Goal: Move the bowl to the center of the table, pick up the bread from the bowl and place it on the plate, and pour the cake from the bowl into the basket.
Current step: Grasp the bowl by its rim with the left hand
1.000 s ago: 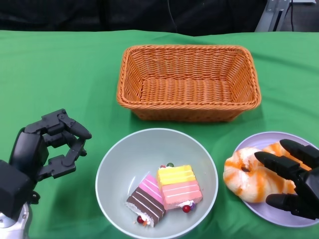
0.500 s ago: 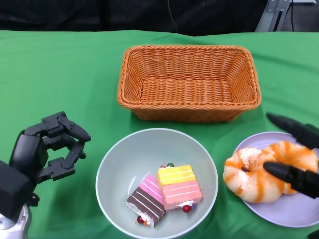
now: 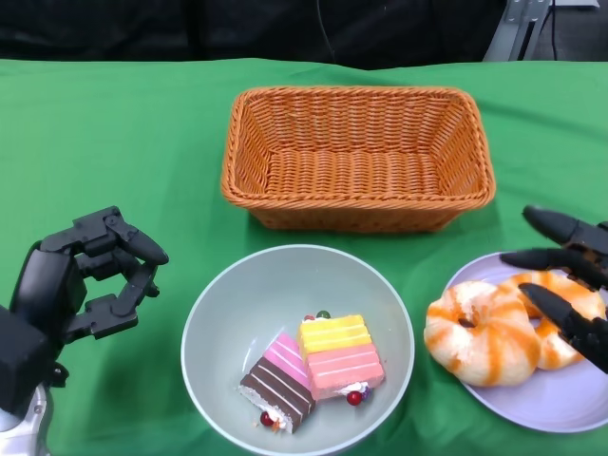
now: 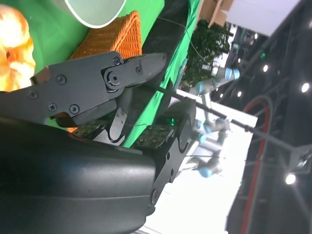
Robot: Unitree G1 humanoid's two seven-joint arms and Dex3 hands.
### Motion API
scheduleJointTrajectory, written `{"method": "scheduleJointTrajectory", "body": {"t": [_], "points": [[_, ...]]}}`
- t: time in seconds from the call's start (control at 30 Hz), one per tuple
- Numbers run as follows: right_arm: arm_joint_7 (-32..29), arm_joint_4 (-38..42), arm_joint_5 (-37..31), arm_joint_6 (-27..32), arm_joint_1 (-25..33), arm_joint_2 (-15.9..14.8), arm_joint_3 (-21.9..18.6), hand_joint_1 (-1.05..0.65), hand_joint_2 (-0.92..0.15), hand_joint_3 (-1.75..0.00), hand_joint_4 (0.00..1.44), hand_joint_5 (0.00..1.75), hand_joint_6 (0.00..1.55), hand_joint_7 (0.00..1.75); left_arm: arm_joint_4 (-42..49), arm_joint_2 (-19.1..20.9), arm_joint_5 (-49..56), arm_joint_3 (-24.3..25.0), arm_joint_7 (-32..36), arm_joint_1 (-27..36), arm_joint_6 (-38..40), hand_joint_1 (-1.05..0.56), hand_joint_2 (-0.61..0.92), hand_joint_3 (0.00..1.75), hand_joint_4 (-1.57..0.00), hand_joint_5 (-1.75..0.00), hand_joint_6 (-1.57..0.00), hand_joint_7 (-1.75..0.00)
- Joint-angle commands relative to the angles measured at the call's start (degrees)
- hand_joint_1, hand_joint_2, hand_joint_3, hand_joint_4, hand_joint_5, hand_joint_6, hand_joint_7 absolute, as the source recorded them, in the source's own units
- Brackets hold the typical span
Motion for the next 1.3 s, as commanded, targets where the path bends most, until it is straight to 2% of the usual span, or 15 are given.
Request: {"method": "scheduleJointTrajectory", "body": {"t": [0.03,0.1,0.17,0.3,0.4,0.5,0.53,0.63,0.67,0.73,0.77,0.83,0.87,0.97,1.3], "points": [[3.9,2.0,4.8,1.1,0.4,1.9,-2.2,0.03,-0.71,-0.70,0.73,1.31,0.78,0.89,0.2,1.3,-0.8,0.7,-1.0,0.1,-1.1,-0.03,0.61,0.90,-0.79,-1.52,-0.82,-1.21],[6.6,3.0,7.1,1.6,0.3,2.9,-3.1,0.04,-0.76,-0.69,0.71,1.39,0.76,0.96,0.1,1.3,-1.0,0.8,-1.1,0.2,-1.0,-0.03,0.61,0.90,-0.79,-1.52,-0.82,-1.21],[8.9,2.5,9.7,3.7,0.2,3.8,-3.9,-0.02,-0.87,-0.46,0.71,1.46,0.75,1.00,-0.2,1.3,-1.1,0.9,-1.2,0.2,-0.8,-0.04,0.61,0.90,-0.80,-1.51,-0.82,-1.20],[12.0,0.7,12.8,8.6,-0.1,4.7,-5.5,-0.07,-0.91,-0.37,0.70,1.48,0.74,1.00,-0.7,1.2,-0.6,0.4,-1.4,0.2,-2.1,-0.05,0.60,0.92,-0.80,-1.50,-0.82,-1.21],[13.2,1.3,13.8,11.5,-0.5,6.0,-6.8,-0.07,-0.91,-0.37,0.72,1.48,0.74,0.97,-0.7,1.1,-0.8,0.1,-2.6,0.1,-3.6,-0.04,0.59,0.92,-0.78,-1.51,-0.79,-1.21],[14.1,1.7,14.7,13.6,-1.1,7.2,-8.2,-0.03,-0.83,-0.58,0.73,1.50,0.74,1.00,-1.7,1.2,0.1,-0.2,-2.5,0.4,-6.1,-0.06,0.61,0.86,-0.78,-1.48,-0.80,-1.18],[14.3,1.9,14.7,14.1,-1.4,7.7,-8.7,-0.02,-0.81,-0.62,0.73,1.50,0.74,1.02,-2.8,1.3,0.6,-0.3,-2.1,0.7,-7.4,-0.06,0.64,0.82,-0.79,-1.44,-0.80,-1.13],[14.8,2.5,14.3,14.6,-2.0,8.7,-9.8,-0.05,-0.78,-0.66,0.73,1.51,0.74,1.03,-6.7,2.6,1.5,-1.4,-3.0,1.8,-10.2,-0.12,0.59,0.78,-0.72,-1.17,-0.79,-0.79],[15.1,2.6,14.1,14.7,-2.1,9.0,-10.1,-0.05,-0.78,-0.67,0.73,1.50,0.74,1.03,-7.8,3.3,1.8,-1.8,-3.5,2.1,-10.8,-0.20,0.60,0.69,-0.66,-1.00,-0.77,-0.58],[15.5,2.5,14.0,15.3,-2.3,9.5,-10.5,-0.06,-0.77,-0.68,0.73,1.50,0.74,1.02,-11.1,6.2,4.6,-3.0,-4.3,3.2,-13.5,-0.25,0.64,0.56,-0.60,-0.79,-0.75,-0.36],[15.6,2.5,13.8,15.4,-2.4,9.8,-10.7,-0.06,-0.77,-0.68,0.73,1.50,0.74,1.02,-12.8,7.8,6.5,-3.3,-4.3,3.9,-14.3,-0.30,0.71,0.40,-0.55,-0.60,-0.71,-0.20],[15.4,2.7,13.1,15.2,-2.6,10.2,-11.1,-0.06,-0.76,-0.68,0.73,1.50,0.74,1.02,-15.3,10.9,12.1,-3.0,-3.2,4.8,-18.1,-0.34,0.78,0.20,-0.50,-0.37,-0.64,-0.06],[15.3,2.8,12.4,14.8,-2.6,10.3,-11.2,-0.07,-0.76,-0.67,0.73,1.50,0.74,1.01,-15.9,12.2,14.5,-2.7,-2.7,5.1,-20.4,-0.36,0.79,0.12,-0.46,-0.29,-0.58,-0.02],[15.7,3.0,12.2,14.7,-2.9,10.8,-11.5,-0.07,-0.76,-0.67,0.73,1.49,0.74,1.02,-15.6,14.6,20.8,-1.2,-0.3,5.4,-27.2,-0.44,0.78,0.04,-0.40,-0.19,-0.50,0.00],[15.3,2.9,10.3,15.0,-2.9,12.0,-12.5,-0.05,-0.75,-0.69,0.74,1.49,0.74,1.03,-8.0,18.5,38.2,4.9,6.9,1.0,-42.9,-0.58,0.74,0.01,-0.36,-0.14,-0.46,0.00]]}}
